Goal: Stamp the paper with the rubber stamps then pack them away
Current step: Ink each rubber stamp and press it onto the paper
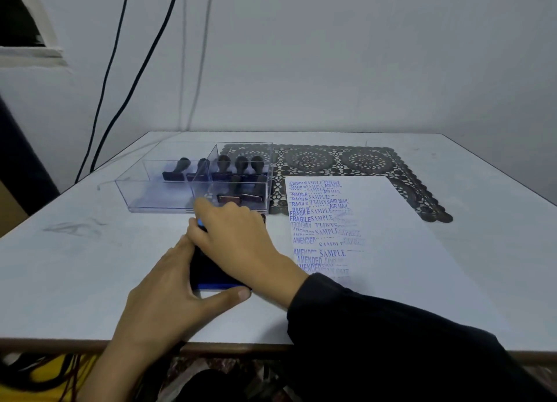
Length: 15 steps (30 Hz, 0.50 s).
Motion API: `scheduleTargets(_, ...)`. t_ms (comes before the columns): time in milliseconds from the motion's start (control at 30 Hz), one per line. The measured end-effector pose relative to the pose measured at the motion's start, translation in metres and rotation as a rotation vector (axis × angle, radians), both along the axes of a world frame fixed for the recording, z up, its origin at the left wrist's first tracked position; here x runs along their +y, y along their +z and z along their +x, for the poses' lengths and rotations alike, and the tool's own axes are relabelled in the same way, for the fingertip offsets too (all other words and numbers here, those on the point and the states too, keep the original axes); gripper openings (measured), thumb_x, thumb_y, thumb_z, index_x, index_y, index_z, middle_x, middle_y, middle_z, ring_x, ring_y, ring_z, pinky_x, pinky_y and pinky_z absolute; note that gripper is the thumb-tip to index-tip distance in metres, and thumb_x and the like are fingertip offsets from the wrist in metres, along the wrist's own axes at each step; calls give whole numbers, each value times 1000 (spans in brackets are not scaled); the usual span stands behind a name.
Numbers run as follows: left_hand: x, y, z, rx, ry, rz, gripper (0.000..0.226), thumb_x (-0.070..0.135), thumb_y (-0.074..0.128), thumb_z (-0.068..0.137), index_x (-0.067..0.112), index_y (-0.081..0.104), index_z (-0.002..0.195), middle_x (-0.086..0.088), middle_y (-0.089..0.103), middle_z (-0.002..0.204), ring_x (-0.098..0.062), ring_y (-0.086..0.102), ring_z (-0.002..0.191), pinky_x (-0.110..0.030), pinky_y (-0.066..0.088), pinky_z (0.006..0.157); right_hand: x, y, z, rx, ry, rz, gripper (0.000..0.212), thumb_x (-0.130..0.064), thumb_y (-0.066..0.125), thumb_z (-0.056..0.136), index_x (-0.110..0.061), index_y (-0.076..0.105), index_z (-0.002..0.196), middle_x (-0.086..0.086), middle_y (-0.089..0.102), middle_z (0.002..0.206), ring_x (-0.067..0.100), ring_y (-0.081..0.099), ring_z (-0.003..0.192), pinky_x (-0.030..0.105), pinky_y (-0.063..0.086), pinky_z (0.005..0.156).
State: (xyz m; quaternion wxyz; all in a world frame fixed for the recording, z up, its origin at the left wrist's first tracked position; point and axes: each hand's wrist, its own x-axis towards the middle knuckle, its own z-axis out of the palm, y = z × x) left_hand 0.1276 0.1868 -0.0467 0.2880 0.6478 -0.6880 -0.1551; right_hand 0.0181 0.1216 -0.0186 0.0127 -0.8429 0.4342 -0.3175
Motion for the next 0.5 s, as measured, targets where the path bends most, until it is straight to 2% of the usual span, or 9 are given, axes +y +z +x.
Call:
scheduleTargets(133,2,2,-3,8,23,-1,63,72,69,54,51,40,106,30,57,94,10,55,83,-18,40,58,2,-4,1,40,-55,-71,14,-24,43,96,-12,49,98,1,31,58,28,33,54,30,9,46)
scheduleTargets(267,2,2,-5,10,41,4,53,68,71,54,51,40,94,29,59,86,12,54,81,-18,39,57,7,-7,3,54,-89,-95,10,-21,54,90,-12,52,92,-3,26,50,26,27,45,28,3,47)
scheduleTargets(333,3,2,-5,17,47,15,48,61,73,56,49,41,90,28,59,82,14,54,81,-19,39,57,13,-11,3,126,-126,-94,13,-23,63,82,-16,53,86,-4,33,44,24,26,38,25,4,45)
scheduleTargets(400,2,3,-5,18,46,24,45,55,75,59,47,42,89,30,58,82,19,51,83,-19,39,56,17,-17,3,163,-138,-143,17,-24,64,82,-18,49,86,-4,45,45,23,36,34,24,11,43)
scheduleTargets(433,2,3,-5,21,39,23,45,54,75,59,47,42,89,33,58,84,22,49,85,-19,39,55,17,-20,3,162,-133,-160,17,-24,63,83,-18,48,86,-4,48,46,24,39,34,24,13,43)
scheduleTargets(500,3,4,-6,33,25,20,46,56,74,58,46,43,90,47,50,94,22,49,86,-20,39,56,14,-20,1,124,-140,-174,15,-26,61,86,-16,49,88,-2,46,46,26,32,36,25,8,44)
